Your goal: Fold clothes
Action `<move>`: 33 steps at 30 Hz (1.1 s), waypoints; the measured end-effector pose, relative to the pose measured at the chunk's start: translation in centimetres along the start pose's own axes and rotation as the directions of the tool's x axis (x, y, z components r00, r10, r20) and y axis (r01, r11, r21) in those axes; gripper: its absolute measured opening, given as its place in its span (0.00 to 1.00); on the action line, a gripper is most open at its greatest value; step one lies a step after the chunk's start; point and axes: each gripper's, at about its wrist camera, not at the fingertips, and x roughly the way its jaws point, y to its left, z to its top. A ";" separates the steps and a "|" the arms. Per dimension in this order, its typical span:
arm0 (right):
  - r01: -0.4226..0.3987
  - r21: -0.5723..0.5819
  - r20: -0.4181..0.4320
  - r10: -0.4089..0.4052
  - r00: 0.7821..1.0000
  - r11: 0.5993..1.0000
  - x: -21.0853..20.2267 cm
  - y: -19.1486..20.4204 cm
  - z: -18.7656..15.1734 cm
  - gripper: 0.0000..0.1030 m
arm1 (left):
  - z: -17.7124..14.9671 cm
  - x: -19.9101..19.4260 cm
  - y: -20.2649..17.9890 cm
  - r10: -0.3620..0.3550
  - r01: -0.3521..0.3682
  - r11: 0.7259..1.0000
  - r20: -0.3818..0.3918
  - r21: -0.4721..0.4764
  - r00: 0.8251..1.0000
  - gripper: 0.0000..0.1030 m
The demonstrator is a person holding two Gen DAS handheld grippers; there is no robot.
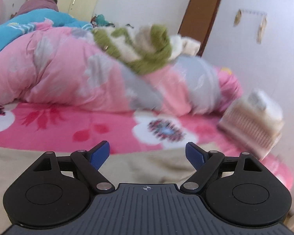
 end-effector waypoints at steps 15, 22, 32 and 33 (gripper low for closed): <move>-0.029 0.035 0.010 0.029 1.000 0.999 -0.2 -0.6 0.1 0.71 | -0.3 2.9 5.7 0.167 -0.161 0.985 -0.106 0.063 0.980 0.96; -0.015 0.024 0.002 0.015 1.000 1.000 -0.1 -0.3 0.1 0.71 | -6.2 9.0 11.4 0.225 -0.214 0.974 -0.252 0.072 0.941 0.95; -0.004 -0.004 -0.017 0.003 1.000 1.000 0.1 0.1 0.3 0.74 | -7.6 8.2 12.5 0.121 -0.115 0.992 -0.156 0.043 0.980 1.00; -0.002 0.000 -0.020 0.002 1.000 1.000 -0.1 0.2 0.5 0.74 | -7.6 8.2 12.6 0.116 -0.111 0.993 -0.153 0.037 0.981 1.00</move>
